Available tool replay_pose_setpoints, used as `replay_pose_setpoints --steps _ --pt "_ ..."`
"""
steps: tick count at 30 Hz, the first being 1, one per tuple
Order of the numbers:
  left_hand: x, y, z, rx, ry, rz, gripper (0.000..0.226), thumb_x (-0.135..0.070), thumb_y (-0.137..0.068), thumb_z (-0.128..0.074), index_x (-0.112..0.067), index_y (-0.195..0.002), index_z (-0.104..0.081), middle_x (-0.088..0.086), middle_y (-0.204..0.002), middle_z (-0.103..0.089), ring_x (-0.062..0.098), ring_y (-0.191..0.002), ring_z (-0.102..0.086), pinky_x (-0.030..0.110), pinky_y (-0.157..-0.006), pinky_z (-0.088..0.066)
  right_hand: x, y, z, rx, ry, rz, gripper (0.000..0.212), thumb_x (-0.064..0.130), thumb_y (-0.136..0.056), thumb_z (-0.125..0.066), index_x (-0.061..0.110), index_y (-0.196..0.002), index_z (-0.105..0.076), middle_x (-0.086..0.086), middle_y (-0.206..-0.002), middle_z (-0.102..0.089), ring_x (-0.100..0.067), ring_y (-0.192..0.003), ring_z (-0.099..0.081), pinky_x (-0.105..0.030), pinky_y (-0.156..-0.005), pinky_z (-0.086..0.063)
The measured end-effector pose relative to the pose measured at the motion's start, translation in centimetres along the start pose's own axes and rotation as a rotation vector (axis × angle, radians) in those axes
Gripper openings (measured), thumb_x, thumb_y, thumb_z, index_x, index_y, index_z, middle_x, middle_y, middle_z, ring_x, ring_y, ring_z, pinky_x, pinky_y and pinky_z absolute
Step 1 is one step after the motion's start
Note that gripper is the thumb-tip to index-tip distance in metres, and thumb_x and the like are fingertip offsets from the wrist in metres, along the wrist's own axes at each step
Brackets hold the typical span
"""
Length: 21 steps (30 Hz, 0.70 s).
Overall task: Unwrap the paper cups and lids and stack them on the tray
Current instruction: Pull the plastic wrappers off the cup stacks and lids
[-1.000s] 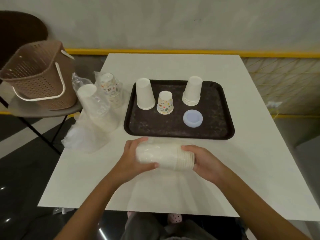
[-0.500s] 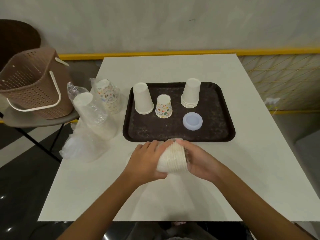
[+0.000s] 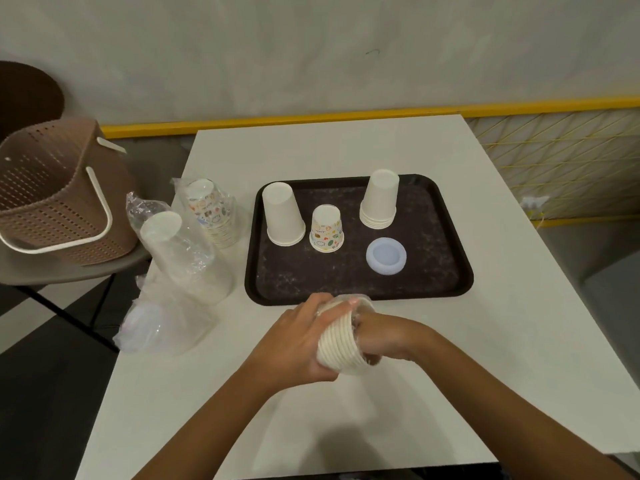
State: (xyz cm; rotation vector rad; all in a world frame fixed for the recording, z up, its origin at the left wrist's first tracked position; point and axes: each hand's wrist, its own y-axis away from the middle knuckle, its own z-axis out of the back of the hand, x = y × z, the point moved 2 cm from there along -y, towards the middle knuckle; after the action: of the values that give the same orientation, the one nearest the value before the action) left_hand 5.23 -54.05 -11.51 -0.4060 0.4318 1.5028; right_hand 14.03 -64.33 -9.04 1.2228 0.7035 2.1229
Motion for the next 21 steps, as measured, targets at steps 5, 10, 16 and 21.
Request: replay_pose_setpoints --steps 5,10,16,21 --pt "1.0 -0.4 0.2 -0.039 0.036 -0.023 0.092 -0.052 -0.06 -0.063 -0.048 -0.136 -0.011 0.002 -0.125 -0.044 0.011 -0.098 -0.051 0.011 -0.073 -0.037 -1.4 0.3 1.0 -0.171 -0.543 0.087 0.02 0.009 -0.091 -0.051 0.02 -0.106 -0.059 0.002 -0.093 -0.06 -0.015 -0.095 -0.058 -0.022 -0.072 -0.047" --pt "2.1 -0.8 0.7 -0.02 -0.021 0.016 0.094 -0.051 -0.057 -0.067 -0.047 -0.136 -0.017 -0.004 -0.119 -0.044 0.004 -0.092 -0.045 0.003 -0.067 -0.028 -3.8 1.8 2.7 -0.39 -0.88 0.099 0.022 0.001 -0.09 -0.049 0.014 -0.08 -0.064 -0.007 -0.073 -0.054 -0.013 -0.06 -0.048 -0.024 -0.054 -0.037" --pt "2.0 -1.6 0.8 0.011 -0.031 0.053 0.098 -0.047 -0.057 -0.074 -0.052 -0.131 -0.009 -0.008 -0.12 -0.04 0.01 -0.096 -0.051 0.018 -0.07 -0.042 -6.6 3.8 4.6 -0.679 -1.084 0.174 0.027 -0.006 -0.087 -0.049 0.013 -0.071 -0.06 0.002 -0.052 -0.049 -0.007 -0.044 -0.04 -0.017 -0.048 -0.036" --pt "1.7 -1.8 0.9 0.03 -0.013 0.087 0.101 -0.045 -0.058 -0.077 -0.056 -0.13 -0.007 -0.013 -0.118 -0.037 0.007 -0.094 -0.049 0.021 -0.071 -0.048 -8.0 5.8 5.2 -0.78 -1.21 0.324 0.024 -0.008 -0.087 -0.045 0.011 -0.078 -0.057 -0.002 -0.052 -0.056 -0.011 -0.049 -0.053 -0.02 -0.055 -0.047"
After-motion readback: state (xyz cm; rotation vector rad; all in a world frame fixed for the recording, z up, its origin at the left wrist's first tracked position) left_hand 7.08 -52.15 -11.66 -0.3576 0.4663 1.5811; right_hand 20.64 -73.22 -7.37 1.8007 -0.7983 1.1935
